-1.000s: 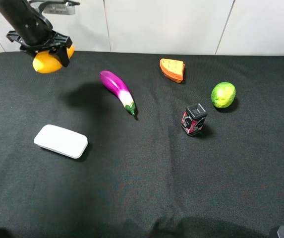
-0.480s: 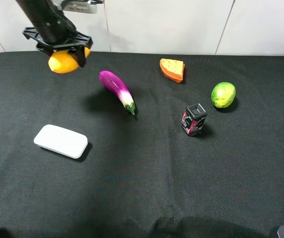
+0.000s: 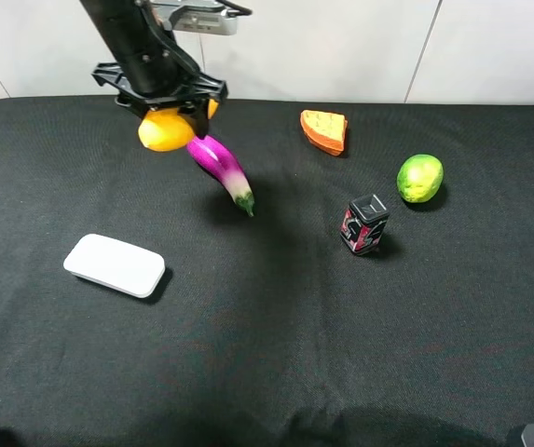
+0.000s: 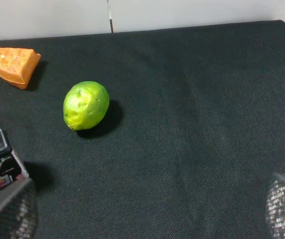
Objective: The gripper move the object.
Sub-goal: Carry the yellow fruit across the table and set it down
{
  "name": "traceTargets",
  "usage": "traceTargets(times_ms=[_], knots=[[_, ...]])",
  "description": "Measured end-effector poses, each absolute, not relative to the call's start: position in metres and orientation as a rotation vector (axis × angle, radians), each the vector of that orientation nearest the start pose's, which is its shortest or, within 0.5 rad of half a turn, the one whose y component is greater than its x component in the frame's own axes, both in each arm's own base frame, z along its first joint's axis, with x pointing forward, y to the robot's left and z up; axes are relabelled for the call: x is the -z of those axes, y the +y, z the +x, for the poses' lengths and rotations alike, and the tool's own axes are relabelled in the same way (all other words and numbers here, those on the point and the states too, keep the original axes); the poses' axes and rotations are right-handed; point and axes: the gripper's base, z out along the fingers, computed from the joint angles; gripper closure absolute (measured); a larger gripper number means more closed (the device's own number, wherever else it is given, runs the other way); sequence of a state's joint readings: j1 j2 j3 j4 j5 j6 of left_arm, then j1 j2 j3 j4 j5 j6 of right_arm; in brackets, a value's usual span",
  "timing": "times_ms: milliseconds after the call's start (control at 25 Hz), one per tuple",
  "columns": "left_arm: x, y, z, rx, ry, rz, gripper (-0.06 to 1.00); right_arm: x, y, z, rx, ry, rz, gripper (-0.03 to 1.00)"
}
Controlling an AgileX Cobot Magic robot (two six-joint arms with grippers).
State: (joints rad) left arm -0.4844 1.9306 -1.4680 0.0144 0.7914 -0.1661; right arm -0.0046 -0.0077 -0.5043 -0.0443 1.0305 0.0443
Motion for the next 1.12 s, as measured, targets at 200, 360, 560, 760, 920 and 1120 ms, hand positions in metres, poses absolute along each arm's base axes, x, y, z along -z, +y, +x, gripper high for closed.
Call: traceTargets(times_ms=[200, 360, 560, 760, 920, 1120], knots=[[-0.219, -0.214, 0.353, 0.198, 2.717, 0.45, 0.34, -0.281, -0.003, -0.005, 0.027, 2.001, 0.051, 0.27], [-0.219, -0.231, 0.342, 0.222, 2.72, 0.465, 0.34, -0.281, -0.003, -0.005, 0.027, 2.001, 0.051, 0.27], [-0.219, -0.252, 0.327, 0.233, 2.717, 0.491, 0.34, -0.281, -0.003, -0.005, 0.027, 2.001, 0.051, 0.27], [-0.219, -0.273, 0.31, 0.218, 2.706, 0.496, 0.34, -0.281, -0.003, -0.005, 0.027, 2.001, 0.051, 0.27], [-0.219, -0.286, 0.298, 0.23, 2.706, 0.488, 0.34, -0.281, -0.003, -0.005, 0.027, 2.001, 0.051, 0.27], [-0.219, -0.3, 0.283, 0.247, 2.718, 0.491, 0.34, -0.281, -0.003, -0.005, 0.027, 2.001, 0.051, 0.27]])
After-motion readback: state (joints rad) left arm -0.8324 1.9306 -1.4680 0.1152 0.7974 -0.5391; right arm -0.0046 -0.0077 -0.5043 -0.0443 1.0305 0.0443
